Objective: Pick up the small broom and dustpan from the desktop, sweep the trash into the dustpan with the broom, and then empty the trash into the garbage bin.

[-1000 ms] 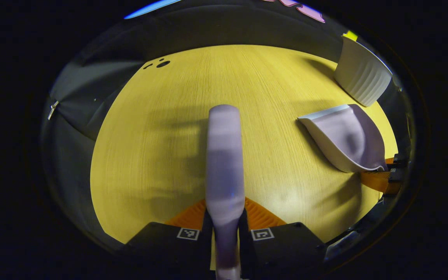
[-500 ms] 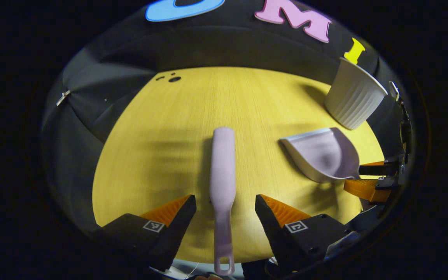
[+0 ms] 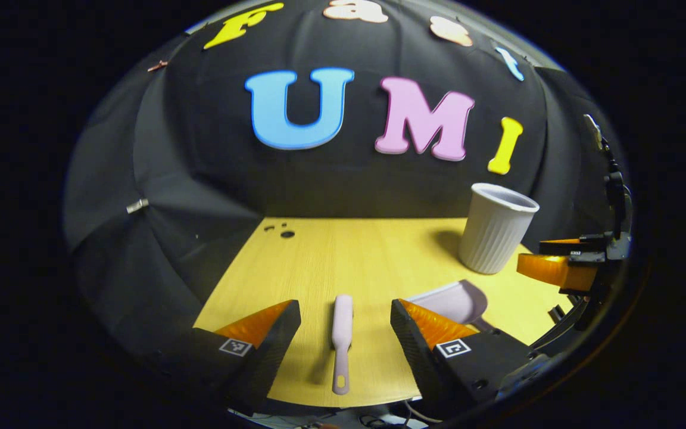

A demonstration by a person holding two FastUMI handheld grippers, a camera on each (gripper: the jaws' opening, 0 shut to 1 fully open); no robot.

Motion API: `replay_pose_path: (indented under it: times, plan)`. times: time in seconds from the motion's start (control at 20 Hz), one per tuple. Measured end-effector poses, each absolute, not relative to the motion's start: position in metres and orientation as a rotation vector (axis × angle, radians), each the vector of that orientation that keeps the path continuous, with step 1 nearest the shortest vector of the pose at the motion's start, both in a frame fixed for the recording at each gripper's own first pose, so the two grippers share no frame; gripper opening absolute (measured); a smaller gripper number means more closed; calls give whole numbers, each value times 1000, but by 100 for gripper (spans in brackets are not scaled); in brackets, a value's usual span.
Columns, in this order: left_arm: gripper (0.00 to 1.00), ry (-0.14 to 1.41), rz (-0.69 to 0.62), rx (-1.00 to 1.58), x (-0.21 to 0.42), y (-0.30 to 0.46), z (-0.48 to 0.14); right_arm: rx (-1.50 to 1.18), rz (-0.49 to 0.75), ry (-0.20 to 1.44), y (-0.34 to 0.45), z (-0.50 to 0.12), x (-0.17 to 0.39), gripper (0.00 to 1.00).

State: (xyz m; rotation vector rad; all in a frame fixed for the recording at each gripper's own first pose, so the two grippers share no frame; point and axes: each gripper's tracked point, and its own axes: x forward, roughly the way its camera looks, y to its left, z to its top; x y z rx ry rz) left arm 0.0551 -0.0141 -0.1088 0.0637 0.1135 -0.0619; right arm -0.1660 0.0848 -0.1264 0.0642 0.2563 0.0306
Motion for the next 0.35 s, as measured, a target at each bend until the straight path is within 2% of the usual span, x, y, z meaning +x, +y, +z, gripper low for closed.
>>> replay_pose_path:
  times: [0.15,0.25,0.35]
  plan:
    - [96,-6,-73,98,24,-21,-79,55,34,133,90,-88,-189,99]
    - [96,-52,-34,104,10,-20,-71,29,43,92,96,-89,-206,99]
    - [96,-51,-2,96,6,-20,-77,-3,70,138,103,-113,-216,99]
